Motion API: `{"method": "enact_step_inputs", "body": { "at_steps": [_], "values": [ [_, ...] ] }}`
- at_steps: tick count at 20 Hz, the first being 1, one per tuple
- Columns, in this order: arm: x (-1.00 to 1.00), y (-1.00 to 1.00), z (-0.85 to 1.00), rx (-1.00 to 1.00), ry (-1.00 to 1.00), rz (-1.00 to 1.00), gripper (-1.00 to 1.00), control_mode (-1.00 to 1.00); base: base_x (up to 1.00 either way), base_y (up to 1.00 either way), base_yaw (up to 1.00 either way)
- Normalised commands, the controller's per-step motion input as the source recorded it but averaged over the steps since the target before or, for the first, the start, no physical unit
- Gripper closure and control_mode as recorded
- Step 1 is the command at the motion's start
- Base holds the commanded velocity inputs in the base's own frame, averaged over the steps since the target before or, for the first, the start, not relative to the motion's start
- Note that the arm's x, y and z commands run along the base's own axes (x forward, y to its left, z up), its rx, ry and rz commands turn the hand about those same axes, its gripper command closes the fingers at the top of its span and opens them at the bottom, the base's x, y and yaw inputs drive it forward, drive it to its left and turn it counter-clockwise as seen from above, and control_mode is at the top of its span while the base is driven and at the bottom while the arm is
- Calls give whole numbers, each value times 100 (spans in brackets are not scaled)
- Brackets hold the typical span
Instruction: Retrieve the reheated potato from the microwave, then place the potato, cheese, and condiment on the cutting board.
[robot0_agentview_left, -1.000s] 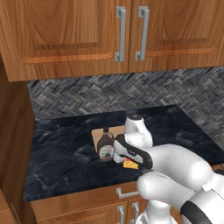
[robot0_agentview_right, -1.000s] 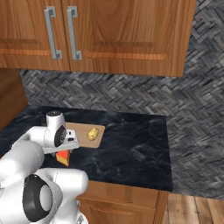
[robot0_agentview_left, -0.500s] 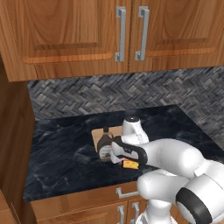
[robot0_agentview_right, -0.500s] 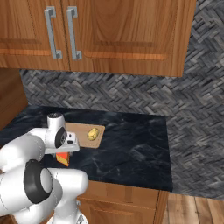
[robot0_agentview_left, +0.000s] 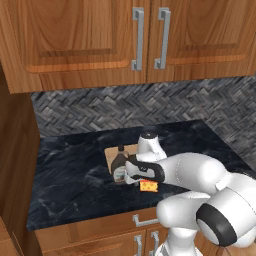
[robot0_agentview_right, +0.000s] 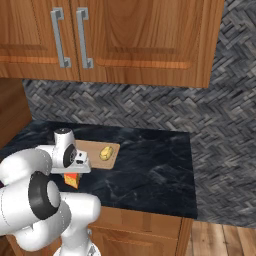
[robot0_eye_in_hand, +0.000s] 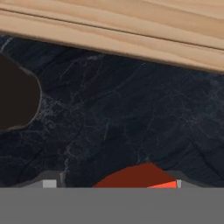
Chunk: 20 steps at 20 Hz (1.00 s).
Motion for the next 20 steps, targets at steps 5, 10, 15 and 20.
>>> {"method": "enact_step_inputs", "body": {
  "at_steps": [5,10,15,20],
  "values": [
    [-9,-3,-4,0,-1,-9,100,-100,0,0,0],
    [-22,-7,0,0,-7,-9,100,-100,0,0,0],
    [-4,-12,18,0,-6,-8,100,-100,0,0,0],
    [9,-12,29,-1,0,-9,100,-100,0,0,0]
  ]
}}
